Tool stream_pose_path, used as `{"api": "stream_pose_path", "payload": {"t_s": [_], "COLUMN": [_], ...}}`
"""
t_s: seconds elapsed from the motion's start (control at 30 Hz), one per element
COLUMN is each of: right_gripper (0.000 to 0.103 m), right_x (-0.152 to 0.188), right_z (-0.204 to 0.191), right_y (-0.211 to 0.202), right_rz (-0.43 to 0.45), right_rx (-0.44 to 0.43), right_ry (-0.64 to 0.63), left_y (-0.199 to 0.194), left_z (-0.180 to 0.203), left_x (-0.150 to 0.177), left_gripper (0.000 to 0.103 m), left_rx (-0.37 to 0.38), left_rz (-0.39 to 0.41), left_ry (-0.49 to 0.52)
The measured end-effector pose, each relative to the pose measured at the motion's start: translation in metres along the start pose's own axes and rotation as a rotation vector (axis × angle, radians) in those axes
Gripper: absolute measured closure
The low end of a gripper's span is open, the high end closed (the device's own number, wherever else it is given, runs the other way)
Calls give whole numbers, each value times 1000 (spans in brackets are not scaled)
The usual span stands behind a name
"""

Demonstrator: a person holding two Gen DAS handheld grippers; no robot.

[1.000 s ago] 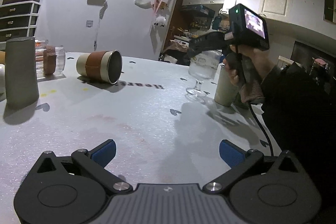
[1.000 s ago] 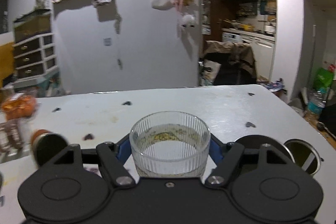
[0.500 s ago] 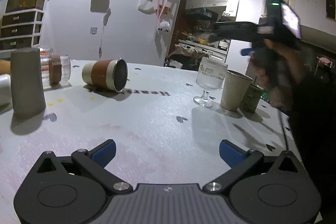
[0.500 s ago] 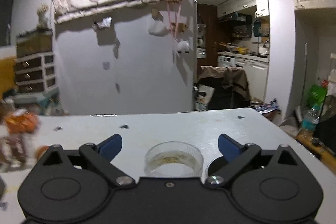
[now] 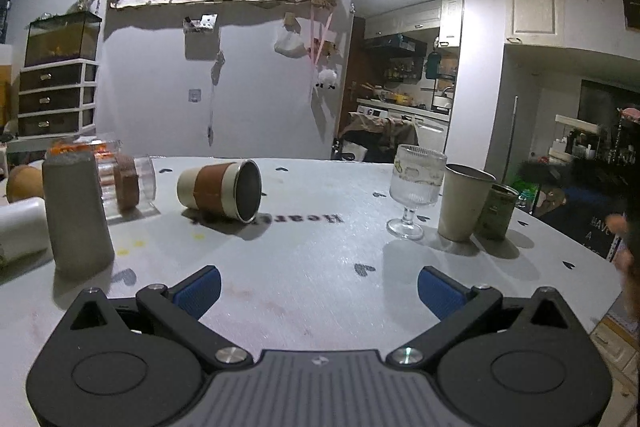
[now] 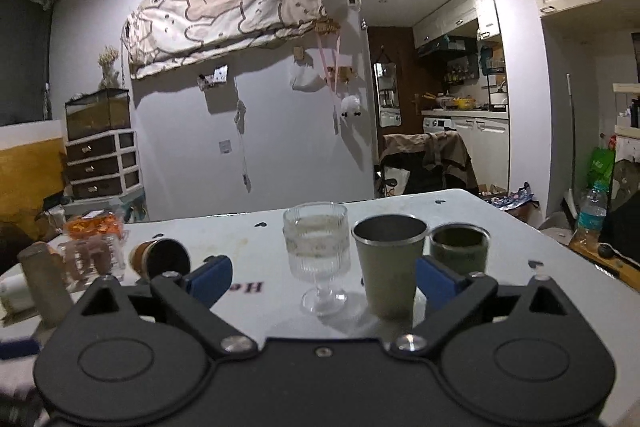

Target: Flip cup upright

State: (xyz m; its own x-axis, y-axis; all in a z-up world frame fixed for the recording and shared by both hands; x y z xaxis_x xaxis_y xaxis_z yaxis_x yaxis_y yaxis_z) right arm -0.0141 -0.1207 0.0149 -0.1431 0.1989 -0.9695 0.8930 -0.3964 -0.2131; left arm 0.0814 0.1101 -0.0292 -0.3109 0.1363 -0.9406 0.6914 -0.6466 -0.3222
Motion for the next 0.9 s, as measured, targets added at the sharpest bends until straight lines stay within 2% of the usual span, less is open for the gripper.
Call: {"api": "stream_pose_path", "payload": {"t_s": [0.2, 0.43, 0.57, 0.9], "right_gripper": [3, 3, 3, 0], "right_x": [28, 47, 54, 72], "right_z": [-3, -13, -14, -11], "right_y": [-34, -55, -59, -60], "right_rz": [19, 12, -13, -43], "right_rx": [42, 15, 1, 49], "right_ry": [-37, -29, -7, -38], "left_y": [-6, -10, -13, -17], "left_z": [0, 3, 4, 9], "left_x": [-5, -4, -4, -3], "left_gripper": [0, 0, 0, 0], "left_rx": [-28, -60, -67, -53], "left_rz": [18, 18, 22, 34], "left_ry": [9, 39, 52, 63]}}
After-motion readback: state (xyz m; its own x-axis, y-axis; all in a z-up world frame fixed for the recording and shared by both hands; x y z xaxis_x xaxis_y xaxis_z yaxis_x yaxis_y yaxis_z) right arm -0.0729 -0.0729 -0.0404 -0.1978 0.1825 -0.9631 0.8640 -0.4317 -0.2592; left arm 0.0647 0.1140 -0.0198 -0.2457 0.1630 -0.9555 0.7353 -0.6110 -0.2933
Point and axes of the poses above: each gripper's, at about its wrist camera, not at the fingertips, and y roughly the way its jaws point, z to its right, x to its underside, the point moved 5 cm from there along y, roughly the way its jaws point, and after that the axes turned 1 degree about z, right-handed, at the moved point
